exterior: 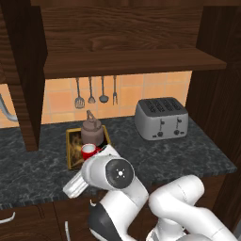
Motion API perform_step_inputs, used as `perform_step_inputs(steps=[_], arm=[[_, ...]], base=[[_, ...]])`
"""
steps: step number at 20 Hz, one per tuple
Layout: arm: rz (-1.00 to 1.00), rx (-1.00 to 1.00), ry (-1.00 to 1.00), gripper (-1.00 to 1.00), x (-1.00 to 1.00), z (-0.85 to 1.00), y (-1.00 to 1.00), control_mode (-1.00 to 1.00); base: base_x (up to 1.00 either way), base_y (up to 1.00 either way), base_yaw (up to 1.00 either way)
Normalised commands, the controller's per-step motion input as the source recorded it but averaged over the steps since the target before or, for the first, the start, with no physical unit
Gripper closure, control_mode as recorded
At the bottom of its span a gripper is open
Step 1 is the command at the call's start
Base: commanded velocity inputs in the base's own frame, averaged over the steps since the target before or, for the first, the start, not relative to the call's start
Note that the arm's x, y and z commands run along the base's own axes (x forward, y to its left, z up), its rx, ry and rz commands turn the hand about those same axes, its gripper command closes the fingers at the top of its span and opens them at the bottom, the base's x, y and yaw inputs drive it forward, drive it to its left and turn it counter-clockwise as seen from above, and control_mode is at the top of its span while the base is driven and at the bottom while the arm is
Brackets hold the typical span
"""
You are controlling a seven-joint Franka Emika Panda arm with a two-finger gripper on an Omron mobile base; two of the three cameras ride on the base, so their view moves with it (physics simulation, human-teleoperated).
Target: Pick the kettle from the counter and place it on the tray. Then pick the mug from the cabinet and place it on the tray. Then close the cabinet doors.
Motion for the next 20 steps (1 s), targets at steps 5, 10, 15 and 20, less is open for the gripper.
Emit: perform_step_inputs(steps=[5,10,15,20], arm=[[-0.15,-0.45,-0.03,1.0,-0.12,0.23,0.22,-1.0],[-0.27,-0.5,-0.05,1.0,-0.01,0.11,0.48,-1.0],[-0.33,-0.51,-0.18,1.0,0.0,0.0,0.57,-1.0],[-0.08,-0.12,-0.05,1.0,0.0,0.0,0.18,-1.0]], base=[[0.0,0.0,0.0],[0.0,0.0,0.0],[0.0,0.0,0.0],[0.0,0.0,0.0]])
